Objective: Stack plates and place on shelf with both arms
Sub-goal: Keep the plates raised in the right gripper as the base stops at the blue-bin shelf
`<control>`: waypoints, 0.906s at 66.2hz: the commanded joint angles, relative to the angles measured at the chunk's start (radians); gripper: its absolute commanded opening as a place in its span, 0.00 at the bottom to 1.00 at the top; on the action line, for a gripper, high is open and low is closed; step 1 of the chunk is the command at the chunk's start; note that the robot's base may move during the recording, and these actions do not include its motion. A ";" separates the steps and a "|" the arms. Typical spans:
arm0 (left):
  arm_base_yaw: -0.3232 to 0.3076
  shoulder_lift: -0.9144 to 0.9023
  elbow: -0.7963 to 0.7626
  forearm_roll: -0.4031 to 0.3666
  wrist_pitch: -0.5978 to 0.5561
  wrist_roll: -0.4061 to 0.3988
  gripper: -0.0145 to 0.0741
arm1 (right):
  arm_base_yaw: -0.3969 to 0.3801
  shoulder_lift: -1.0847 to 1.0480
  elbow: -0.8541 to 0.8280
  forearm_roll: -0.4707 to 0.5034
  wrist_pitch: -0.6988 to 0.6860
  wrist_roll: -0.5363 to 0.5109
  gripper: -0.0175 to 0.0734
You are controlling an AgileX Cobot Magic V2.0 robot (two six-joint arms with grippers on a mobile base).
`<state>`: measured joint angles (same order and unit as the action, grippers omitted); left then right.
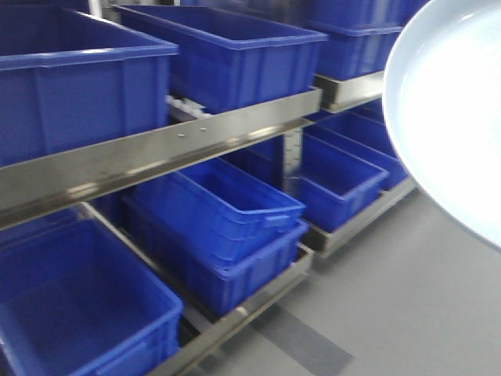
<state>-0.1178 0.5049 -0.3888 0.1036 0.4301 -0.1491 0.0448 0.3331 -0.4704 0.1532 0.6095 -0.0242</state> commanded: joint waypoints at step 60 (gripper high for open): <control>-0.008 0.004 -0.030 -0.004 -0.078 -0.010 0.26 | -0.006 0.005 -0.030 0.013 -0.097 -0.002 0.25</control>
<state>-0.1178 0.5049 -0.3888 0.1036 0.4301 -0.1491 0.0448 0.3331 -0.4704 0.1532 0.6095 -0.0242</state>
